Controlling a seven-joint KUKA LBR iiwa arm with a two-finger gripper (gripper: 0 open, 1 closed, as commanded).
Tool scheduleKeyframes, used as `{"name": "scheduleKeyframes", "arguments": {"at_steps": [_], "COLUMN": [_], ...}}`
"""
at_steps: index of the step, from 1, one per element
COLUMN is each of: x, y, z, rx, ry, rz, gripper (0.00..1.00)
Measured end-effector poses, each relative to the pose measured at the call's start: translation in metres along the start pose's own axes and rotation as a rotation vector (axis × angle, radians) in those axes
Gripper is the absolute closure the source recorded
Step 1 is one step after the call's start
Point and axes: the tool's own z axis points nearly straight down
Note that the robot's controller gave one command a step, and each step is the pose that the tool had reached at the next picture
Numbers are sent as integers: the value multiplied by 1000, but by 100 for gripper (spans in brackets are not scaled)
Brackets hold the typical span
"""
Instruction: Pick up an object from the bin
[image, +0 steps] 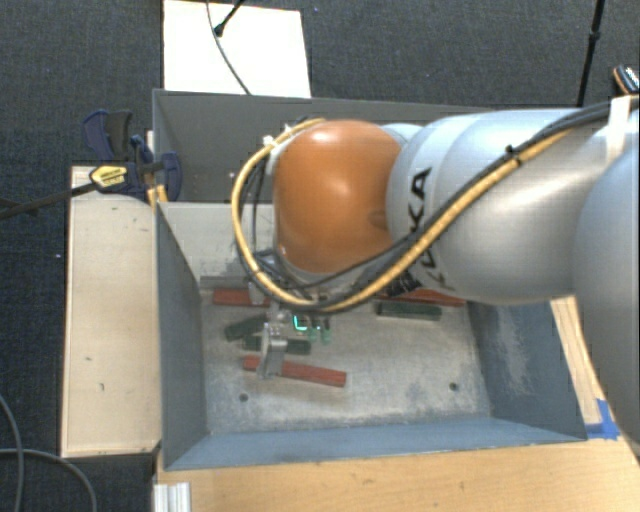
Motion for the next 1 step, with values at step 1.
{"name": "scheduleKeyframes", "arguments": {"at_steps": [1], "x": [-49], "y": [-43], "z": [152], "rx": [-1], "ry": [-2], "rz": [84], "gripper": [0]}}
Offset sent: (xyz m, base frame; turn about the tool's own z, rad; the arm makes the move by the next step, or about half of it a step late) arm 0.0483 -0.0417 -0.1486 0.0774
